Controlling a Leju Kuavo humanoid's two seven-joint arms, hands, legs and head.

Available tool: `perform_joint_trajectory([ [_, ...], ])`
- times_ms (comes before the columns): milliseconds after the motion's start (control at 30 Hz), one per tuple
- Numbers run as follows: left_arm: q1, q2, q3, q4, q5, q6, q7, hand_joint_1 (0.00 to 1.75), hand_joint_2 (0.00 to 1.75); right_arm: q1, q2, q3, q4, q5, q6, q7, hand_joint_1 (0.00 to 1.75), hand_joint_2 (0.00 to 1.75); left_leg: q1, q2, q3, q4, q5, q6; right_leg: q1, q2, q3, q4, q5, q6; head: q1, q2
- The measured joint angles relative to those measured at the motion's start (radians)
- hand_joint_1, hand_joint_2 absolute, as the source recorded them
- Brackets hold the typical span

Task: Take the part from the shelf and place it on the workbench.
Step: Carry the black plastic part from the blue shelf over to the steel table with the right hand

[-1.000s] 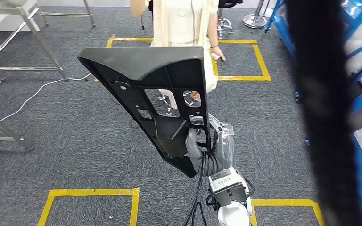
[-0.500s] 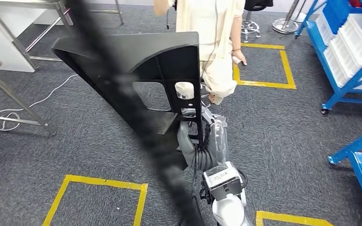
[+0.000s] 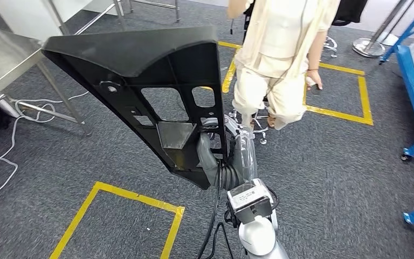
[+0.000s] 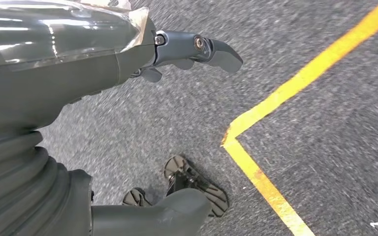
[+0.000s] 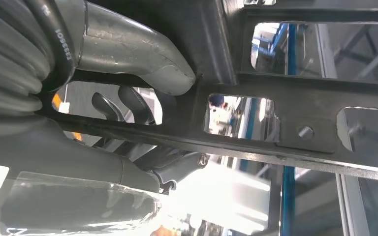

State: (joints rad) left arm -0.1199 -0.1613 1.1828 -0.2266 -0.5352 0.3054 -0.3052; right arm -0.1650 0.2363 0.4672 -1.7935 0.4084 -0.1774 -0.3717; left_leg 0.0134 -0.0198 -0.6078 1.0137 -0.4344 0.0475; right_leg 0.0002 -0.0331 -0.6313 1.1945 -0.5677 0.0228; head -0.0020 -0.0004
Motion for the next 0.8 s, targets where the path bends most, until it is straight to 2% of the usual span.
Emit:
perform_joint_trajectory([
  [33,-0.001,-0.001,0.000,0.000,0.000,-0.001,0.000,0.00,1.75,-0.002,0.000,0.000,0.002,0.000,-0.001,0.003,1.75,1.75,0.000,-0.025,0.001,0.000,0.001,0.004,-0.003,0.027,-0.028,0.048,-0.014,0.003,0.001,0.000],
  [67,-0.001,-0.001,0.000,0.001,0.000,-0.003,0.000,0.00,1.75,-0.003,0.000,0.001,0.003,0.002,-0.002,0.007,1.75,1.75,0.000,-0.047,0.002,0.000,0.001,0.003,-0.004,0.036,-0.026,0.035,0.002,0.011,0.002,0.000],
  [100,0.000,-0.002,0.000,0.002,0.000,-0.006,0.000,0.00,1.75,-0.005,0.000,0.002,0.003,0.005,-0.003,0.010,1.75,1.75,0.000,-0.059,0.003,0.000,0.001,0.002,-0.006,0.051,0.007,-0.040,0.034,0.017,0.002,0.000],
  [133,-0.001,-0.002,0.000,0.002,-0.001,-0.008,0.000,0.00,1.75,-0.006,0.001,0.003,0.002,0.009,-0.004,0.014,1.75,1.75,-0.002,-0.071,0.003,0.002,0.000,-0.001,-0.008,0.067,0.036,-0.108,0.061,0.018,0.002,0.000],
  [167,-0.001,-0.002,0.000,0.002,-0.002,-0.010,0.000,0.00,1.75,-0.008,0.002,0.004,0.002,0.014,-0.006,0.019,1.75,1.75,-0.004,-0.081,0.002,0.003,0.000,-0.005,-0.009,0.079,0.056,-0.155,0.079,0.015,0.002,0.000],
  [200,0.000,-0.002,0.000,0.003,-0.003,-0.012,-0.001,0.00,1.75,-0.009,0.003,0.005,0.001,0.018,-0.009,0.023,1.75,1.75,-0.004,-0.089,-0.001,0.004,-0.001,-0.011,-0.009,0.086,0.066,-0.179,0.088,0.009,0.001,0.000],
  [267,0.004,-0.001,0.000,0.003,-0.008,-0.017,-0.001,0.00,1.75,-0.012,0.004,0.006,0.000,0.030,-0.018,0.034,1.75,1.75,-0.002,-0.102,-0.005,0.003,-0.001,-0.024,-0.010,0.073,0.072,-0.186,0.093,-0.007,0.000,0.000],
  [300,0.006,0.000,0.000,0.003,-0.010,-0.020,-0.001,0.00,1.75,-0.014,0.006,0.007,0.000,0.036,-0.023,0.039,1.75,1.75,0.000,-0.092,-0.009,0.009,-0.006,-0.029,-0.012,0.065,0.074,-0.189,0.094,-0.015,0.000,0.000],
  [333,0.007,0.001,0.000,0.003,-0.012,-0.022,-0.001,0.00,1.75,-0.015,0.007,0.007,0.000,0.040,-0.027,0.043,1.75,1.75,0.001,-0.071,-0.017,0.028,-0.020,-0.034,-0.014,0.056,0.076,-0.191,0.096,-0.023,-0.002,0.000],
  [400,0.006,0.002,-0.001,0.003,-0.012,-0.024,-0.001,0.00,1.75,-0.018,0.011,0.008,-0.002,0.043,-0.030,0.047,1.75,1.75,0.003,-0.014,-0.064,0.129,-0.078,-0.043,-0.013,0.037,0.078,-0.194,0.096,-0.034,-0.006,0.000],
  [467,0.005,0.002,-0.001,0.004,-0.013,-0.025,-0.001,0.00,1.75,-0.018,0.012,0.007,-0.002,0.044,-0.034,0.048,1.75,1.75,0.006,0.010,-0.128,0.254,-0.130,-0.050,-0.008,0.015,0.079,-0.193,0.093,-0.041,-0.008,0.000],
  [500,0.005,0.002,-0.001,0.004,-0.013,-0.024,0.000,0.00,1.75,-0.018,0.012,0.007,-0.002,0.044,-0.035,0.049,1.75,1.75,0.007,0.014,-0.144,0.283,-0.133,-0.053,-0.007,0.005,0.079,-0.193,0.091,-0.043,-0.008,0.000],
  [533,0.005,0.002,-0.001,0.004,-0.014,-0.022,0.000,0.00,1.75,-0.018,0.012,0.007,-0.002,0.045,-0.036,0.050,1.75,1.75,0.008,0.017,-0.140,0.271,-0.116,-0.054,-0.006,-0.005,0.081,-0.193,0.089,-0.043,-0.009,0.000],
  [567,0.005,0.003,-0.001,0.004,-0.015,-0.019,0.001,0.00,1.75,-0.019,0.012,0.007,-0.002,0.045,-0.037,0.051,1.75,1.75,0.008,0.023,-0.115,0.220,-0.084,-0.054,-0.006,-0.015,0.083,-0.193,0.086,-0.042,-0.009,0.000],
  [600,0.005,0.003,-0.001,0.004,-0.017,-0.016,0.002,0.00,1.75,-0.020,0.012,0.007,-0.002,0.046,-0.038,0.051,1.75,1.75,0.008,0.040,-0.078,0.148,-0.051,-0.052,-0.005,-0.023,0.087,-0.193,0.082,-0.039,-0.009,0.000],
  [667,0.002,0.004,-0.001,0.004,-0.021,-0.015,0.000,0.00,1.75,-0.028,0.011,0.007,-0.002,0.047,-0.043,0.056,1.75,1.75,0.002,0.068,-0.021,0.037,-0.012,-0.043,0.002,-0.038,0.093,-0.192,0.075,-0.031,-0.008,0.000],
  [700,0.001,0.004,-0.001,0.004,-0.023,-0.018,-0.001,0.00,1.75,-0.035,0.009,0.007,-0.002,0.046,-0.048,0.058,1.75,1.75,-0.002,0.074,-0.011,0.017,-0.010,-0.038,0.005,-0.045,0.095,-0.192,0.072,-0.026,-0.007,0.000],
  [800,0.000,0.008,-0.001,0.004,-0.027,-0.027,-0.002,0.00,1.75,-0.062,-0.005,0.006,-0.003,0.037,-0.065,0.065,1.75,1.75,-0.006,0.048,-0.009,0.008,-0.008,-0.020,0.008,-0.061,0.098,-0.192,0.065,-0.013,-0.006,0.000],
])
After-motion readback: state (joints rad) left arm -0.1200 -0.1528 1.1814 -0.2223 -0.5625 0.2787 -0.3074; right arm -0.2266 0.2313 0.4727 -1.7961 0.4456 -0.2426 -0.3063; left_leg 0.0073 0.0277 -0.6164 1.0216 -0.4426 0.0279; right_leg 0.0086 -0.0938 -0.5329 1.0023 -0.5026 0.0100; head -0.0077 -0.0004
